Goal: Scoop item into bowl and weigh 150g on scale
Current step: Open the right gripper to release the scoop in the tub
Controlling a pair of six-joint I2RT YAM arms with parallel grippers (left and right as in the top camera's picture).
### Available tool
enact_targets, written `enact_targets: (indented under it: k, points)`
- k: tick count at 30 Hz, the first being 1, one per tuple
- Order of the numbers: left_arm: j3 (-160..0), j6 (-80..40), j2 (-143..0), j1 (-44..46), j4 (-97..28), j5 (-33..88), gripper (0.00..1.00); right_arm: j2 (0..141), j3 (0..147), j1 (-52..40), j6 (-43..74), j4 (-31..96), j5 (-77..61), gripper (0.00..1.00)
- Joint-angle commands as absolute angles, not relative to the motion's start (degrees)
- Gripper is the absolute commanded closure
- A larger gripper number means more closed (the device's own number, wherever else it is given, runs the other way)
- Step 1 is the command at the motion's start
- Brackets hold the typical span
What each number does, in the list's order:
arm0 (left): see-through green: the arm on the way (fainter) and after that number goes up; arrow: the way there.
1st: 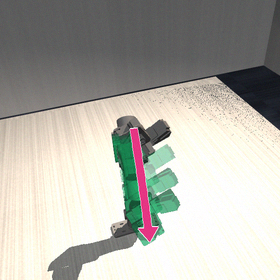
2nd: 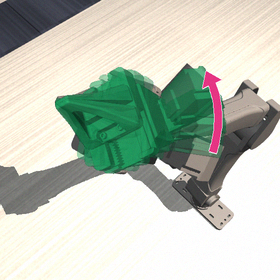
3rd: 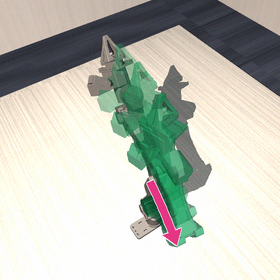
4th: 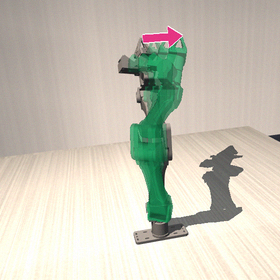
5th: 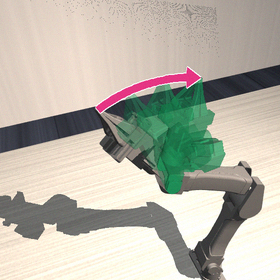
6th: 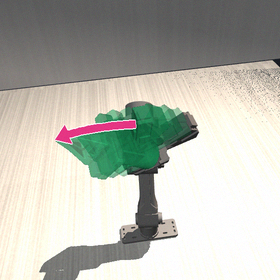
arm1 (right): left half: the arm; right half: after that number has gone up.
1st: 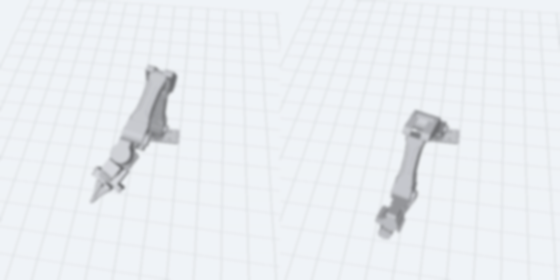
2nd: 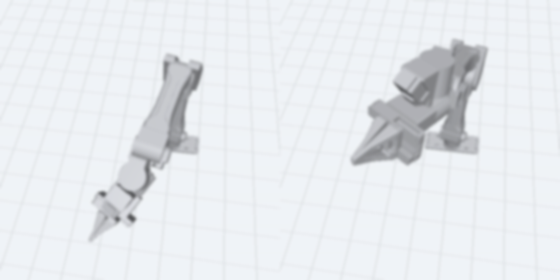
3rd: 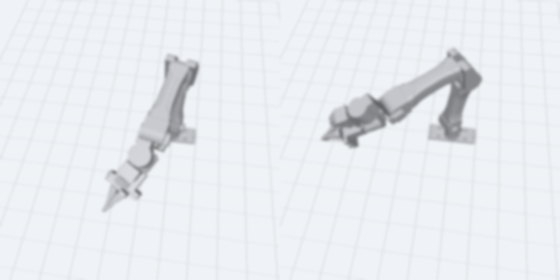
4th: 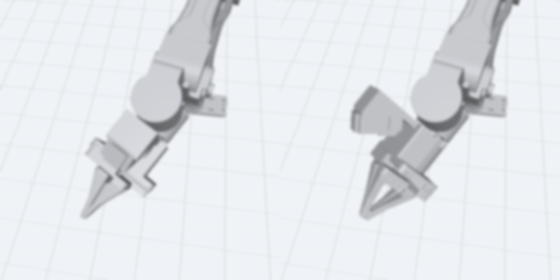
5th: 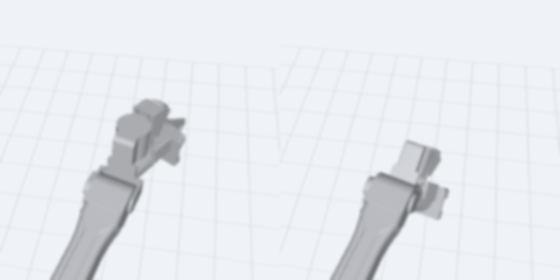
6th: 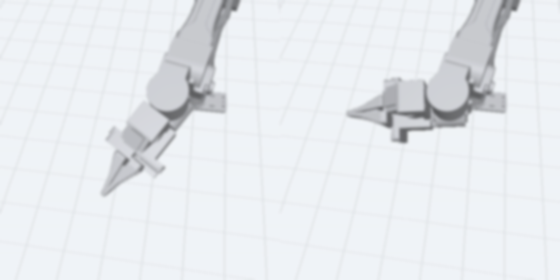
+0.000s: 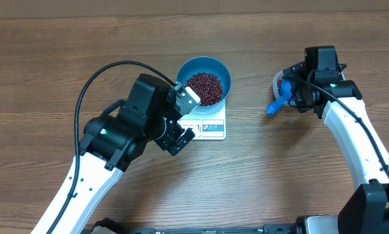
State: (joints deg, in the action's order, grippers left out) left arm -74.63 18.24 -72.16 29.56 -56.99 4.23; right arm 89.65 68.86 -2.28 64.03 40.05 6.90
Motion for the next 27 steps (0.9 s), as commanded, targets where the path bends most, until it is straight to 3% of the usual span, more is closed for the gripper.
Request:
enact_targets:
  k: [1, 5, 13, 27]
  points:
    - [-75.9, 19.3, -72.0, 29.2, -56.7, 4.0, 0.0, 89.7, 68.8, -2.1, 61.7, 39.9, 7.8, 0.18]
    - [-75.9, 19.3, -72.0, 29.2, -56.7, 4.0, 0.01, 89.7, 70.3, -2.1, 56.3, 39.9, 7.6, 0.01]
    - [-75.9, 19.3, -72.0, 29.2, -56.7, 4.0, 0.0, 89.7, 76.5, -2.1, 45.9, 42.8, 8.3, 0.0]
    - [-75.9, 19.3, -72.0, 29.2, -56.8, 4.0, 0.0, 89.7, 90.0, -2.1, 26.8, 67.2, 13.1, 0.0]
